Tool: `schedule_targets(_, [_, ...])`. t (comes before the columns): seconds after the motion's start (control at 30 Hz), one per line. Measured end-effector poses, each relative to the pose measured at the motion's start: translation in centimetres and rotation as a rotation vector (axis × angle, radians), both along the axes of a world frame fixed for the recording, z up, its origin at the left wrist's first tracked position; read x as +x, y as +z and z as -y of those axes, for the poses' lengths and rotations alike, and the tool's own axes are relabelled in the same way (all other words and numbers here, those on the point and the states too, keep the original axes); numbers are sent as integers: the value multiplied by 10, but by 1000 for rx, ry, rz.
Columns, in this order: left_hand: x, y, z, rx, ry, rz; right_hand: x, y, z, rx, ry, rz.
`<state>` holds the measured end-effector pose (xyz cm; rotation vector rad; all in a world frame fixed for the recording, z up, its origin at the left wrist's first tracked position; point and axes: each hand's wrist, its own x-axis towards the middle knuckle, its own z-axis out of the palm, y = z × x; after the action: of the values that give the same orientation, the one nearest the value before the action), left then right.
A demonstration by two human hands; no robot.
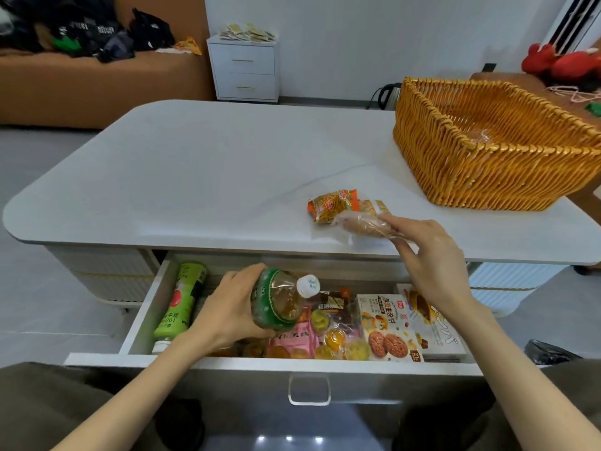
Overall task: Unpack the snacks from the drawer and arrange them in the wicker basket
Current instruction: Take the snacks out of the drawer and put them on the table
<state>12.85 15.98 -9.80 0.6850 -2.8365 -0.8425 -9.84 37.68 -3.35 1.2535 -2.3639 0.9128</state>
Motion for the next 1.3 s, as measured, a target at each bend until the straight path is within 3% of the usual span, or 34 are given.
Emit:
schedule_targets(0.27, [-8,74,-28,254,22,-266,-13,-42,22,265,48,-231])
schedule_targets(0.53, [-48,116,-1,389,191,-508,-22,-33,53,646,-20,48])
schedule_targets(0.9, [-115,108,58,442,391,-578,-54,-40,94,523,-57,143])
schedule_targets(1.3, [-218,100,144,564,269,-510,-128,-39,178,570,-201,166])
